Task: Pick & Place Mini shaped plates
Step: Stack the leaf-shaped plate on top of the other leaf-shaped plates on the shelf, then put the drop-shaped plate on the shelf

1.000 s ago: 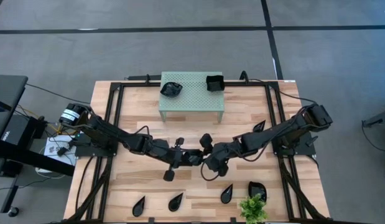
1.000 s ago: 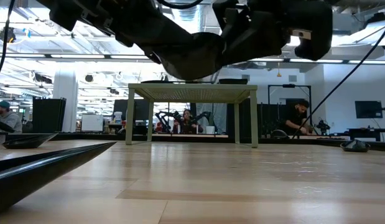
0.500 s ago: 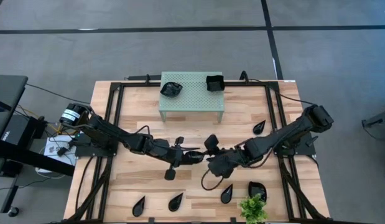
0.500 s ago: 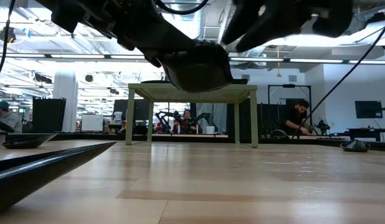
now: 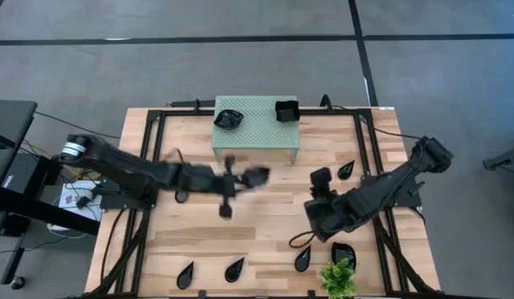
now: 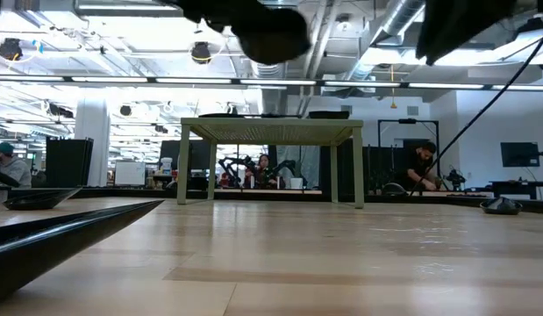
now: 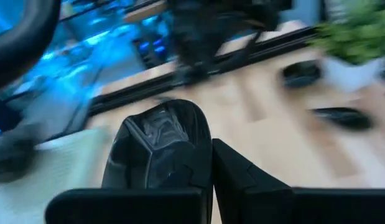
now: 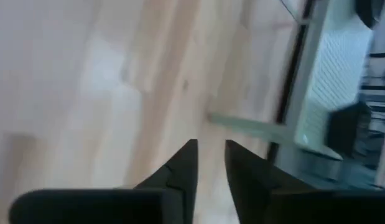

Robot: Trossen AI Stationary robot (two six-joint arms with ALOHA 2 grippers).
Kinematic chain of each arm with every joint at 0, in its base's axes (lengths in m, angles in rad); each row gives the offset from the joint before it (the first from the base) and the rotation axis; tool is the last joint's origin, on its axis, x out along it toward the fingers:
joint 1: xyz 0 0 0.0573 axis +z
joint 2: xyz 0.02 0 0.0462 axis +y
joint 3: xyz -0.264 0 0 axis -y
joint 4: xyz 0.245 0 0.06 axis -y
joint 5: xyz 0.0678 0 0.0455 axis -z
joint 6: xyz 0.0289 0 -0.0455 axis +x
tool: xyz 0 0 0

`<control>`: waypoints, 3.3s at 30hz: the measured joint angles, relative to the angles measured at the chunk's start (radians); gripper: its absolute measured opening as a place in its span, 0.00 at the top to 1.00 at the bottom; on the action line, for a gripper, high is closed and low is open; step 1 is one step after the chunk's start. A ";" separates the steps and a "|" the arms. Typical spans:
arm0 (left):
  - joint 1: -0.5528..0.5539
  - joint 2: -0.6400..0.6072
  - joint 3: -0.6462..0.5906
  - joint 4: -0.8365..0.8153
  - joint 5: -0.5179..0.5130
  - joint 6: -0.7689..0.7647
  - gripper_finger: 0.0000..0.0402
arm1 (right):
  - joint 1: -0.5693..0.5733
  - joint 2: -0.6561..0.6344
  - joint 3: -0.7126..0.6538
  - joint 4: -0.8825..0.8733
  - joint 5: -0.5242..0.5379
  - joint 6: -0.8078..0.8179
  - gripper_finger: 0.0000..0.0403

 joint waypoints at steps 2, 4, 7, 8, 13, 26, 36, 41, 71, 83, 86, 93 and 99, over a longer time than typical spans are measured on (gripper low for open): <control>0.073 -0.077 0.020 -0.124 0.000 0.005 0.98 | -0.009 -0.064 -0.063 0.023 -0.002 -0.026 0.89; 0.165 -0.142 0.030 -0.231 0.009 0.016 0.98 | -0.033 -0.142 -0.131 0.063 -0.002 -0.058 0.96; 0.320 -0.200 0.030 -0.335 0.055 0.091 0.98 | -0.097 -0.275 -0.249 0.201 -0.007 -0.107 0.98; 0.371 -0.210 0.030 -0.352 0.078 0.120 0.99 | -0.124 -0.323 -0.292 0.279 -0.019 -0.129 0.97; 0.590 -0.190 0.029 -0.355 0.285 0.259 0.98 | -0.248 -0.513 -0.530 0.774 -0.176 -0.223 0.99; 0.728 -0.058 0.028 -0.312 0.374 0.416 0.97 | -0.333 -0.539 -0.732 1.076 -0.316 -0.483 0.99; 0.681 -0.049 0.028 -0.227 0.213 0.443 0.83 | -0.346 -0.548 -0.731 1.079 -0.303 -0.540 1.00; 0.624 -0.049 0.028 -0.224 0.162 0.444 0.77 | -0.347 -0.548 -0.731 1.078 -0.299 -0.540 1.00; -0.267 -0.055 -0.127 -0.449 -0.160 -0.724 0.76 | -0.317 -0.264 -0.673 1.390 -0.314 -0.403 0.70; -0.233 -0.055 -0.261 -0.717 -0.292 -1.084 0.76 | -0.283 -0.250 -0.603 1.287 -0.315 -0.324 0.58; -0.204 -0.055 -0.291 -0.743 -0.292 -1.173 0.76 | -0.283 -0.250 -0.603 1.287 -0.314 -0.322 0.58; -0.143 -0.064 -0.302 -0.909 -0.272 -1.412 0.76 | -0.285 -0.250 -0.603 1.286 -0.314 -0.330 0.59; -0.123 -0.098 -0.301 -0.949 -0.145 -1.584 0.76 | -0.285 -0.250 -0.603 1.286 -0.314 -0.330 0.59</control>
